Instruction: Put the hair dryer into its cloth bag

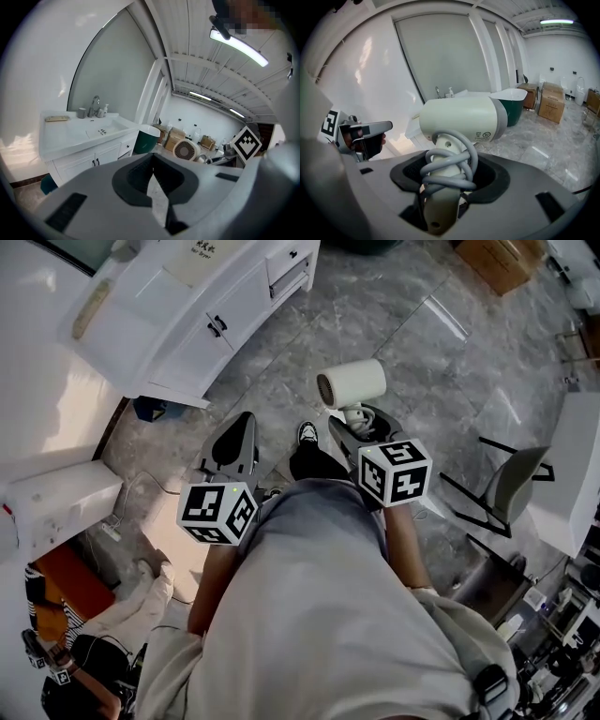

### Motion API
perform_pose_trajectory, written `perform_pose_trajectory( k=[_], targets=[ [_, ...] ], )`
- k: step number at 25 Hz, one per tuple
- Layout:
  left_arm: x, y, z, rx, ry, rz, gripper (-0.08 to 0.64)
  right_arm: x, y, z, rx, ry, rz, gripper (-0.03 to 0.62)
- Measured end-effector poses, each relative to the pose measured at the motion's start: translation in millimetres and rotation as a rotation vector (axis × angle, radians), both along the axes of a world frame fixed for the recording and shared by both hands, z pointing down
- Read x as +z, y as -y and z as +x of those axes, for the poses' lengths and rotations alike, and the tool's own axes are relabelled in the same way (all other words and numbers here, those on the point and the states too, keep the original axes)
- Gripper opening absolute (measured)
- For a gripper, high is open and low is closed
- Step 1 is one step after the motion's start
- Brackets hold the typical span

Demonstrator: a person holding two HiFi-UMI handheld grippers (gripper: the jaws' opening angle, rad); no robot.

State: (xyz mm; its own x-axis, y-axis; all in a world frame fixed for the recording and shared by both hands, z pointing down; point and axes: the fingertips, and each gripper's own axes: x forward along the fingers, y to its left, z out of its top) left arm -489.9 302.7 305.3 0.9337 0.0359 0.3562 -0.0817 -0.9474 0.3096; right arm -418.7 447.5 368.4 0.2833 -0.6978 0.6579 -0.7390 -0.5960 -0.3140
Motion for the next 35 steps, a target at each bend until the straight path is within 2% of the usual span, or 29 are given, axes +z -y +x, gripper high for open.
perform_pose_trajectory(
  k=[15,23,29,35],
  targets=[
    [0,-19,109,0.011,0.016,0.016,0.006,18,-30,110,0.007,0.023,-0.022,0.253],
    [11,-23,128,0.010,0.045,0.005,0.006,29,-47,135,0.037,0.043,-0.040,0.253],
    [23,-14,142,0.008,0.050,-0.027,0.006,40,-41,144,0.028,0.055,-0.073,0.253],
    [30,1,181,0.042,0.032,-0.054,0.006,44,-24,170,0.043,0.050,-0.098,0.253]
  ],
)
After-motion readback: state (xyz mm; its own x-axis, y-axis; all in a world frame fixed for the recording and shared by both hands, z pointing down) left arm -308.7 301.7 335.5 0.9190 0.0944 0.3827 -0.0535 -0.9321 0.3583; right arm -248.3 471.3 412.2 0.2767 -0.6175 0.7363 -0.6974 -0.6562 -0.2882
